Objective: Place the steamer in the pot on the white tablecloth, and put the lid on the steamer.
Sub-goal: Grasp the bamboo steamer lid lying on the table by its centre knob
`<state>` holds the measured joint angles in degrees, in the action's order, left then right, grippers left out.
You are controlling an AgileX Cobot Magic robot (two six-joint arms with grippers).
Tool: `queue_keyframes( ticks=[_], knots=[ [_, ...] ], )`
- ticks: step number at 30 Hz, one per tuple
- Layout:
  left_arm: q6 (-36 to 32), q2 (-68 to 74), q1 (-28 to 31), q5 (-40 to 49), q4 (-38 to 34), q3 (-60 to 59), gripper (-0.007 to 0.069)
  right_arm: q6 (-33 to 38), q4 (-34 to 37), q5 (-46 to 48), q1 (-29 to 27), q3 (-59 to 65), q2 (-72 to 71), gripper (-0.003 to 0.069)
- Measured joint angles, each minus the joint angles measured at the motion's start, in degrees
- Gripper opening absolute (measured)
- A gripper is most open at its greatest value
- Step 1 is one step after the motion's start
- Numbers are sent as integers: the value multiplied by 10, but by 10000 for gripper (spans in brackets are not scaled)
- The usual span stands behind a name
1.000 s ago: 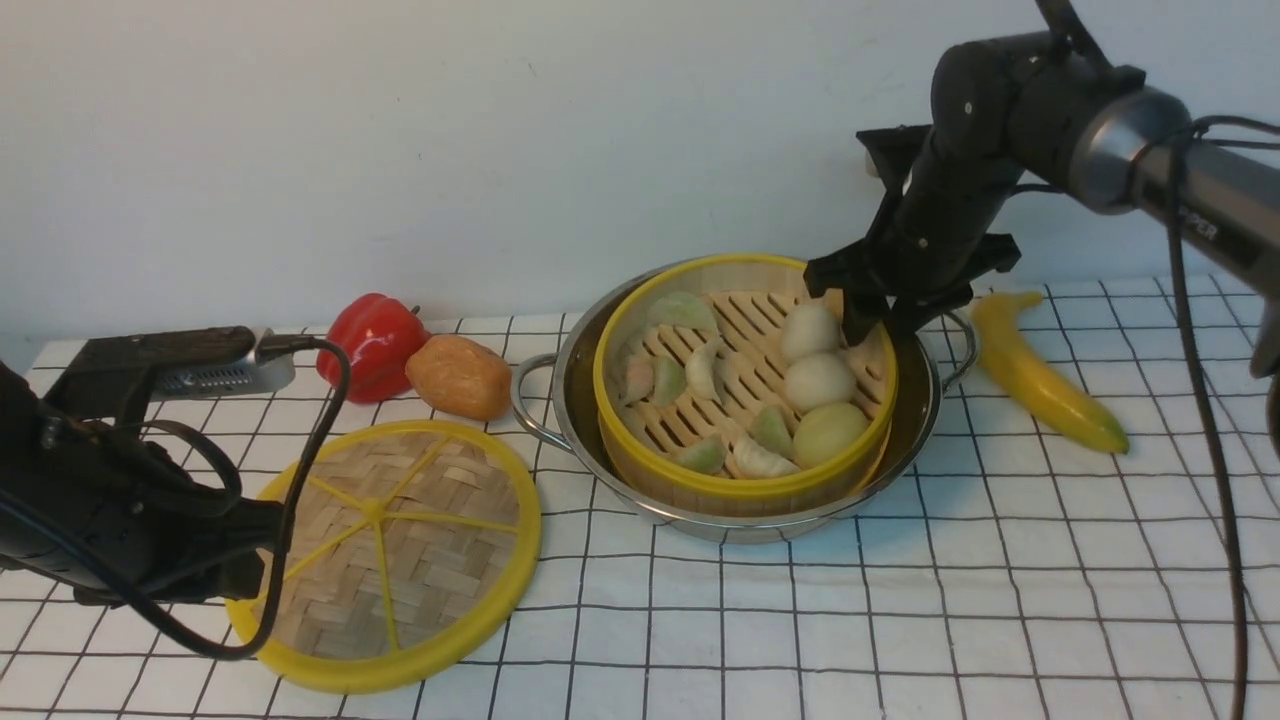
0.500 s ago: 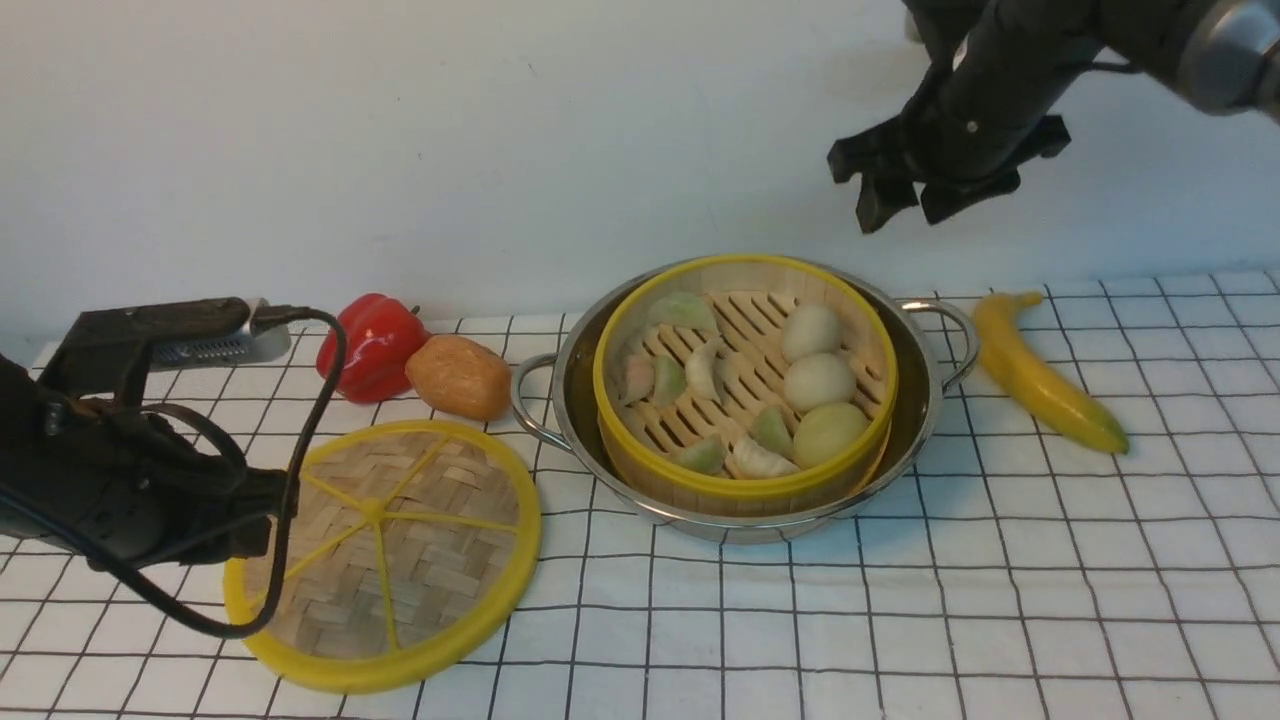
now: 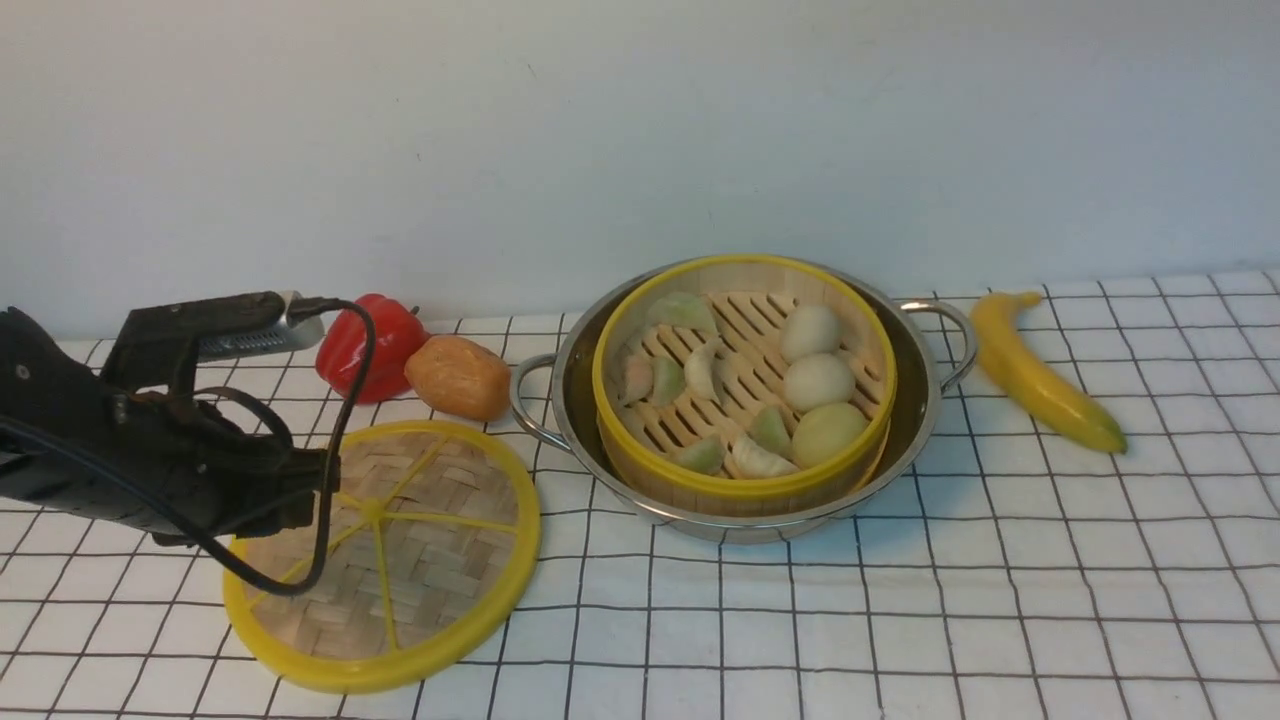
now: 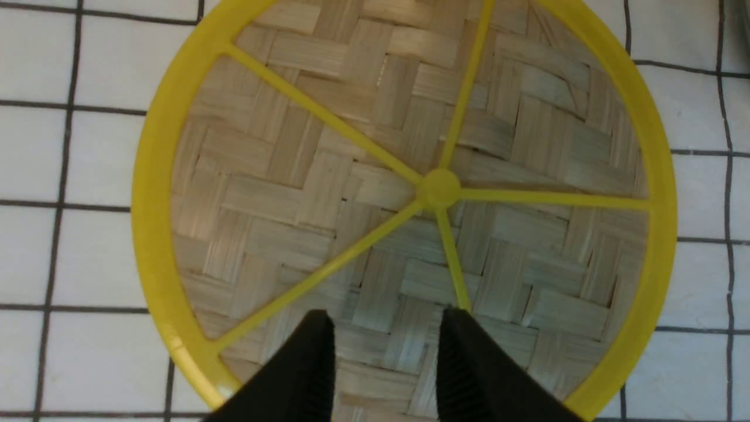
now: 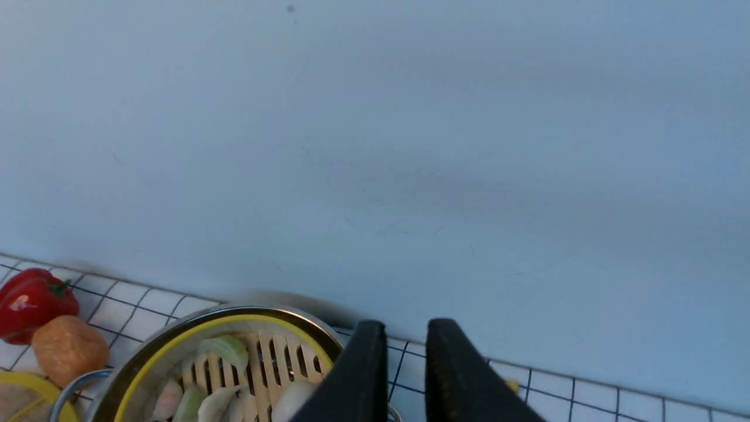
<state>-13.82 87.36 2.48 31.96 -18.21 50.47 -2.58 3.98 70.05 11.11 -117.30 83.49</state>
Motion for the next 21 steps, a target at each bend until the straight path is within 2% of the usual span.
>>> queue_keyframes(
  ticks=[5,9,15,19,21],
  knots=[
    [-64,15,-20,-33,-48,0,243,26,-2,0,0,138,-145,-13],
    [-108,32,-54,-50,-67,11,243,26,-16,3,0,270,-241,-15],
    [-100,66,-75,-59,-69,51,243,26,-25,8,0,429,-359,-15],
    [-70,88,-75,-38,-57,76,243,3,-25,9,0,475,-411,-15],
    [-45,101,-75,-25,-27,88,243,-7,-26,10,0,489,-433,-13]
  ],
)
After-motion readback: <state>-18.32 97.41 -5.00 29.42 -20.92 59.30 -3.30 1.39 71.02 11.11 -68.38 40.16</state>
